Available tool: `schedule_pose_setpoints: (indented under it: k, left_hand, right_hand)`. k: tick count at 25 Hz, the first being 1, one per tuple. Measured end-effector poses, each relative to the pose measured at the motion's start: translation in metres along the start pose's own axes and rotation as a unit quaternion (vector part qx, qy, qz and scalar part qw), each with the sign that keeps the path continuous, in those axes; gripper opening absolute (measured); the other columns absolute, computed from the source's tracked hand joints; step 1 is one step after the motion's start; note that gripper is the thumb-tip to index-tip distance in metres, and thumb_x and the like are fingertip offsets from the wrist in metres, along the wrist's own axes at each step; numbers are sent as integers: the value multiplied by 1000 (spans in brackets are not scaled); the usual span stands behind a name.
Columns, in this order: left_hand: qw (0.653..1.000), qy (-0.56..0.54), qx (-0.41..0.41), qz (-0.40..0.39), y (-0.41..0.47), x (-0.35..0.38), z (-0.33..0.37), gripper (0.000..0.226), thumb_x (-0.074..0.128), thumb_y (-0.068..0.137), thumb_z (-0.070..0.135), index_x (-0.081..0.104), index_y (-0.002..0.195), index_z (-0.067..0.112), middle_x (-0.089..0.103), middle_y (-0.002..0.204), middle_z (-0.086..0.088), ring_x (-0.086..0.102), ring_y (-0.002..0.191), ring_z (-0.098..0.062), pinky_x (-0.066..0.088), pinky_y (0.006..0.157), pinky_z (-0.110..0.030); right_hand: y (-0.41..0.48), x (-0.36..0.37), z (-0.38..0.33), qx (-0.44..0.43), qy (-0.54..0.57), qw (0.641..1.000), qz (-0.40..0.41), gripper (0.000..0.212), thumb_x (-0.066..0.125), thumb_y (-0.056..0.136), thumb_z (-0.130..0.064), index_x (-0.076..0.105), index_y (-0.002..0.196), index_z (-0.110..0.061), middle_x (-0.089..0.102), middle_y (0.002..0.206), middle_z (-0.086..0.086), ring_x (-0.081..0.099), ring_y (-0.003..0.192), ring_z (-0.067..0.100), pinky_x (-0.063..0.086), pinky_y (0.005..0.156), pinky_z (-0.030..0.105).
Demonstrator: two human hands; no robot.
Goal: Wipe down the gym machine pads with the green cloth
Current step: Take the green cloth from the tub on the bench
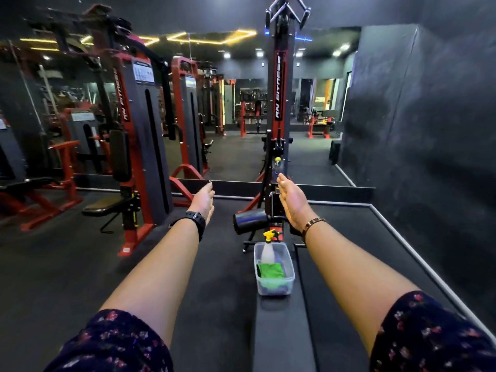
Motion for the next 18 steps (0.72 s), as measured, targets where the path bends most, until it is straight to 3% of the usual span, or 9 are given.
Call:
schedule_pose_setpoints:
  k: [10,18]
  left_hand:
    - [1000,-16,-18,-19,70,28,-37,55,28,101,36,16,148,10,17,156,-7,12,144,-19,10,118,-34]
    - [992,1,-110,-57,192,12,-99,50,29,101,30,23,145,7,24,153,-6,21,142,-18,16,114,-30]
  right_hand:
    - [46,-20,39,37,14,999,14,46,24,101,-23,28,147,-21,27,154,-1,25,141,17,22,112,31]
    - [142,-7,129,75,1,994,75,45,30,99,-18,35,144,-13,38,148,3,34,137,16,26,109,28]
Point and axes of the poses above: each hand's wrist, its own y-axis towards the middle knuckle, its own x-axis out of the palm, z = x × y, the point moved 1 cm from there along y, towards the middle knuckle
